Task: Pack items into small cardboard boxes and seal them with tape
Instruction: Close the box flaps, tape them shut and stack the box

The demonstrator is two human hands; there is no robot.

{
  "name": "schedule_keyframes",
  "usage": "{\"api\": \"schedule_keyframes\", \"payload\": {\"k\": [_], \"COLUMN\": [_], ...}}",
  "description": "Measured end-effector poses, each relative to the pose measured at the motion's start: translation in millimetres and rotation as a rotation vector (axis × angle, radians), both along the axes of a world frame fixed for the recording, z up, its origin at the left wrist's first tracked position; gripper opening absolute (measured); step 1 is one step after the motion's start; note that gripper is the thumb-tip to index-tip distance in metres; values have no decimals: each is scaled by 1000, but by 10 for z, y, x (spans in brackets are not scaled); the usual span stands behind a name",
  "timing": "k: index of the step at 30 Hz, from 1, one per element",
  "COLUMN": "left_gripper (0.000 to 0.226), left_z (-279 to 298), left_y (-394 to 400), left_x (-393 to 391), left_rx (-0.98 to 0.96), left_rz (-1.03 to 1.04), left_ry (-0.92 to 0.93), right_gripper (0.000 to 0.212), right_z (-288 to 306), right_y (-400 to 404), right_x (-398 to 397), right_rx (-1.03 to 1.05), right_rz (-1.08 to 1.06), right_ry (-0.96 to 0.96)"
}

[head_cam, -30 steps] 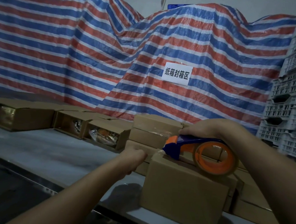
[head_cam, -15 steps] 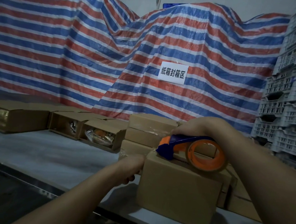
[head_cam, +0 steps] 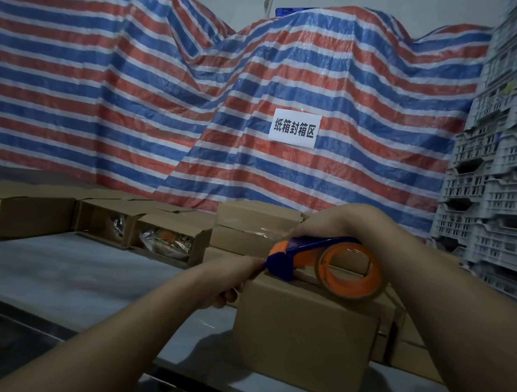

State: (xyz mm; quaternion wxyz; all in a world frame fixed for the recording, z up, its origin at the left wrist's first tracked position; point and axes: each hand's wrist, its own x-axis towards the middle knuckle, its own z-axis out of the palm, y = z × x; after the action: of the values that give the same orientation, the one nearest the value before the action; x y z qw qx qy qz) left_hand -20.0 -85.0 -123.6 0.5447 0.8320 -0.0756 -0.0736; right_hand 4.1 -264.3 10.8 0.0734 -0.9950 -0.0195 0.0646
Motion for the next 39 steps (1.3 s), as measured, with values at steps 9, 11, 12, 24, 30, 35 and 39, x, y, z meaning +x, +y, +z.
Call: {"api": "schedule_keyframes", "payload": {"k": [9, 11, 12, 24, 30, 35, 39], "left_gripper": [36, 38, 38, 36, 42, 28, 39], "left_z": [-18, -14, -13, -20, 104, 365, 322], "left_y": [-14, -13, -15, -54, -66, -221, -521], "left_x": [7, 7, 3, -55, -160, -279, -505], "left_rx": [-14, -14, -14, -69, 78, 809, 797], "left_rz": [4, -2, -8, 32, 75, 270, -24], "left_ry": [18, 18, 18, 14, 13, -613, -859], "right_gripper": [58, 57, 55, 53, 51, 46, 47], "right_z": [86, 97, 101, 15, 27, 31, 16], "right_y": [-116, -157, -175, -1055, -945, -948, -986], "right_x": [40, 31, 32, -274, -262, -212, -199], "right_rx": [-72, -51, -52, -303, -295, -259, -251], "right_rz": [-51, -57, -57, -160, -150, -164, -159], "right_ry": [-28, -25, -22, -40, -15, 12, 14]}}
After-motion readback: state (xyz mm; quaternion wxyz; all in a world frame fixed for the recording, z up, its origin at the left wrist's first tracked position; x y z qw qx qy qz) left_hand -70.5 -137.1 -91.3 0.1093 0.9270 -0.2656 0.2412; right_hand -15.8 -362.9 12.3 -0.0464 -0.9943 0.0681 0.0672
